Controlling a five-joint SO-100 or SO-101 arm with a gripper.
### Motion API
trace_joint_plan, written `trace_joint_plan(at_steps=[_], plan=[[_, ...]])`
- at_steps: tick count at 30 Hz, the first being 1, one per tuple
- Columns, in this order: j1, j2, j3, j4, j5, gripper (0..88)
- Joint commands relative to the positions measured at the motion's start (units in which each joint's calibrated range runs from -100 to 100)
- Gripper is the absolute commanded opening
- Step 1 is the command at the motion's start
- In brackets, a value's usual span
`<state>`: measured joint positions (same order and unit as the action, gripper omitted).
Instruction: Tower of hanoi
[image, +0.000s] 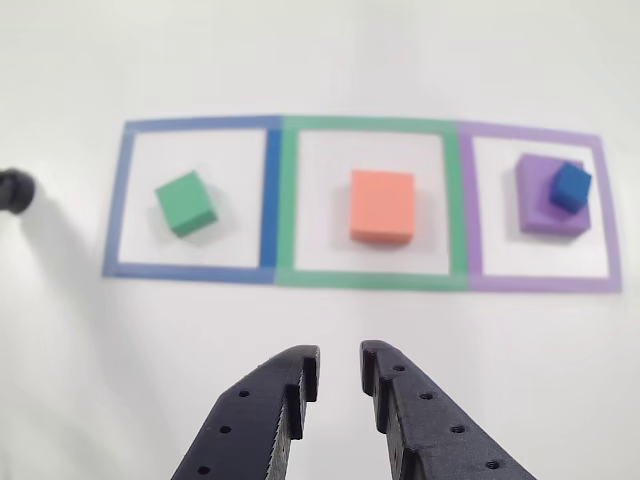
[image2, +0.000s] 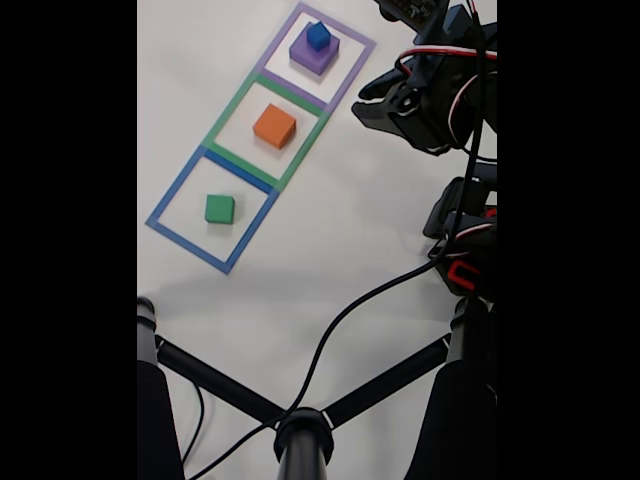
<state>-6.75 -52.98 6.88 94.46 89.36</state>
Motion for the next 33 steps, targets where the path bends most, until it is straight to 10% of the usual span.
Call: trace_joint_plan(at_steps=[1, 10, 13, 33], plan=[[-4.26, -0.79, -2.2, 0.2, -1.31, 0.0], [-8.92, -1.67, 6.8, -4.17, 4.02, 6.6], [-8.38, -4.96, 18.89, -14.29, 10.64, 15.4], [-11.05, -1.11, 70.59, -83.58, 10.64, 28.3]])
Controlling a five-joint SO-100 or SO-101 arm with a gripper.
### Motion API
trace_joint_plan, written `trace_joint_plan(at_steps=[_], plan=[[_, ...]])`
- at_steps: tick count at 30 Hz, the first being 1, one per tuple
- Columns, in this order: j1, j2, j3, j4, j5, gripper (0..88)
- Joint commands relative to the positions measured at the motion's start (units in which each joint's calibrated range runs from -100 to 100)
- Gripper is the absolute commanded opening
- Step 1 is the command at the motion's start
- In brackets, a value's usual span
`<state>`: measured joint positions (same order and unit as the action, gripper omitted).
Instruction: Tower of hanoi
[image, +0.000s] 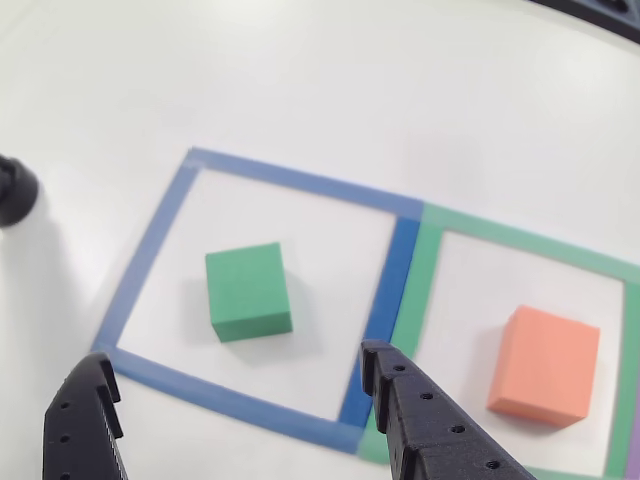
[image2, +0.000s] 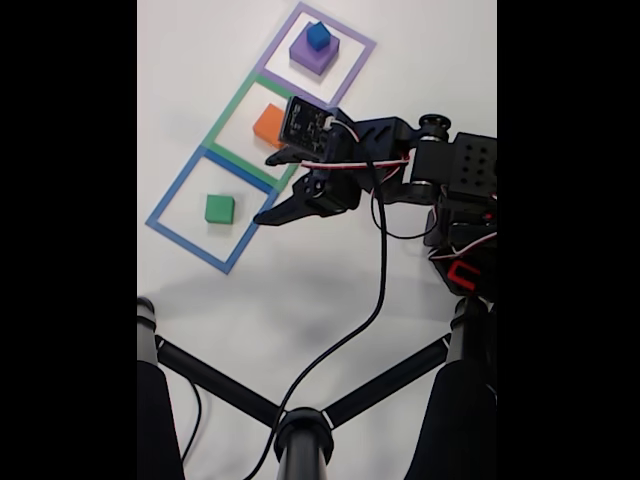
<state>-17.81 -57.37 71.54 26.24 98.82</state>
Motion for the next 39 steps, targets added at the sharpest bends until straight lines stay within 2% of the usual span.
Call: trace_joint_plan(at_steps=[1, 11, 21, 24, 28, 39], plan=[[0.0, 4.56, 7.65, -19.08, 1.18, 28.4], [-0.76, 20.27, 14.56, -41.42, 1.18, 29.3], [-1.45, 40.94, 12.19, -62.55, 1.18, 32.7], [-0.99, 46.55, 10.65, -65.7, 1.18, 40.0], [-0.91, 53.76, 7.38, -71.93, 1.18, 38.7], [-0.46, 66.98, -1.16, -79.46, 1.18, 40.2]])
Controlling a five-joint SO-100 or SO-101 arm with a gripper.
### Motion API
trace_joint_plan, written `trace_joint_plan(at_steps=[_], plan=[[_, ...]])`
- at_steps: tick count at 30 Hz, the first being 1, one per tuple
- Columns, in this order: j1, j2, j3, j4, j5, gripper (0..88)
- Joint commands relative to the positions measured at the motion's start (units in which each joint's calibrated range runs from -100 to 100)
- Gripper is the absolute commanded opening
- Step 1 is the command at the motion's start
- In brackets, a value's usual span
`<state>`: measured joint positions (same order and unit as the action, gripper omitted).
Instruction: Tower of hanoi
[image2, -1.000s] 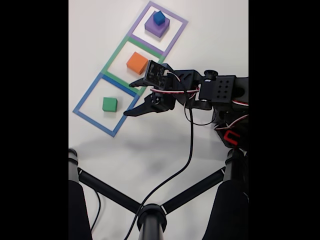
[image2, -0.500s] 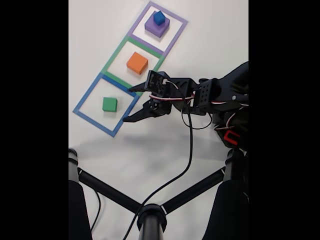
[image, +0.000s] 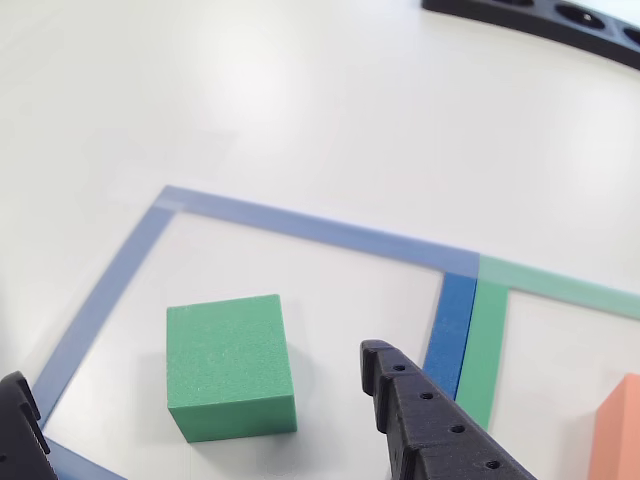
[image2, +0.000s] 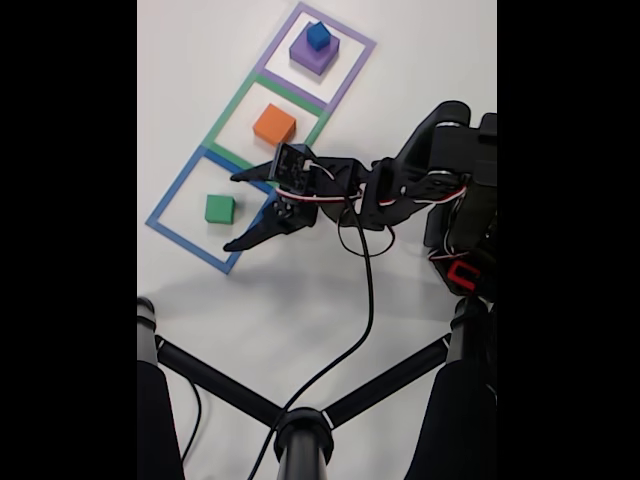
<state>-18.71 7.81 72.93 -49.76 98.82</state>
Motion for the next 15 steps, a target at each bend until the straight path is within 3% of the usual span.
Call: trace_joint_plan(at_steps=[1, 15], plan=[[0.29, 2.61, -2.92, -3.94, 1.18, 40.2], [-1.16, 12.78, -9.37, -8.4, 1.18, 40.7]])
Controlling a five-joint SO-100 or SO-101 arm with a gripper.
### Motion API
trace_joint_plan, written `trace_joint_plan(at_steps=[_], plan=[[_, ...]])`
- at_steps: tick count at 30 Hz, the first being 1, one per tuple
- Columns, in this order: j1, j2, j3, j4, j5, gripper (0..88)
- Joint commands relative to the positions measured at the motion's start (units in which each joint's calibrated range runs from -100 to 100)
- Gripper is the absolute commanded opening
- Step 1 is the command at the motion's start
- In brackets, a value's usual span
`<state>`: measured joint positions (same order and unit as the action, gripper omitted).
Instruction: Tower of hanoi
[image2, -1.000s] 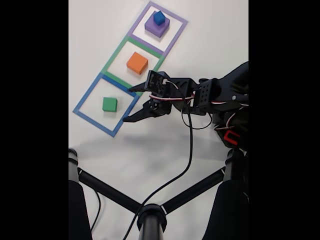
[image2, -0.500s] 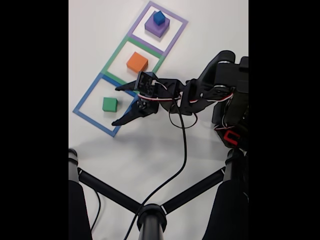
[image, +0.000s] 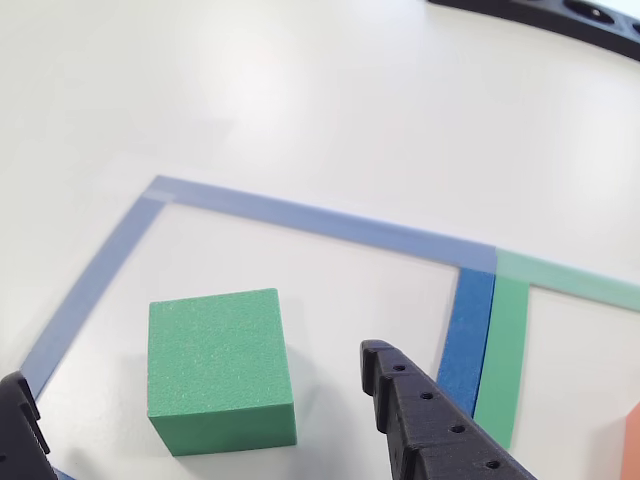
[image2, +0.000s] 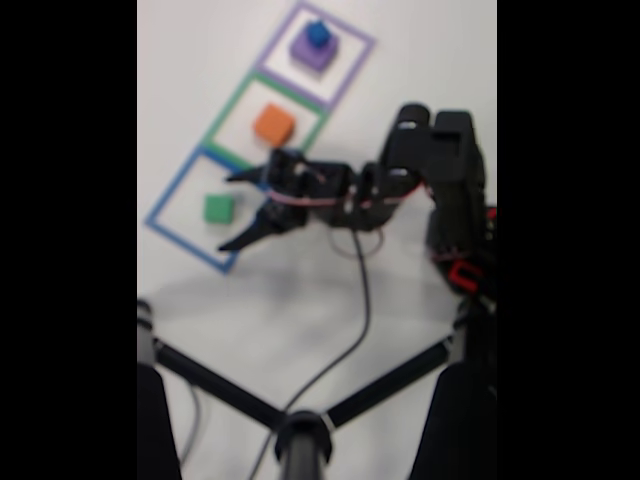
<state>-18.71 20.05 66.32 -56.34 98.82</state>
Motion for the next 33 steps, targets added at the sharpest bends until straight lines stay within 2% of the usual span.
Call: trace_joint_plan(at_steps=[1, 14, 33], plan=[[-1.16, 1.02, -3.12, -2.06, 1.18, 40.5], [-3.21, 4.39, -4.03, -4.65, 1.18, 35.9], [-3.37, 6.07, -5.76, -5.54, 1.18, 18.7]])
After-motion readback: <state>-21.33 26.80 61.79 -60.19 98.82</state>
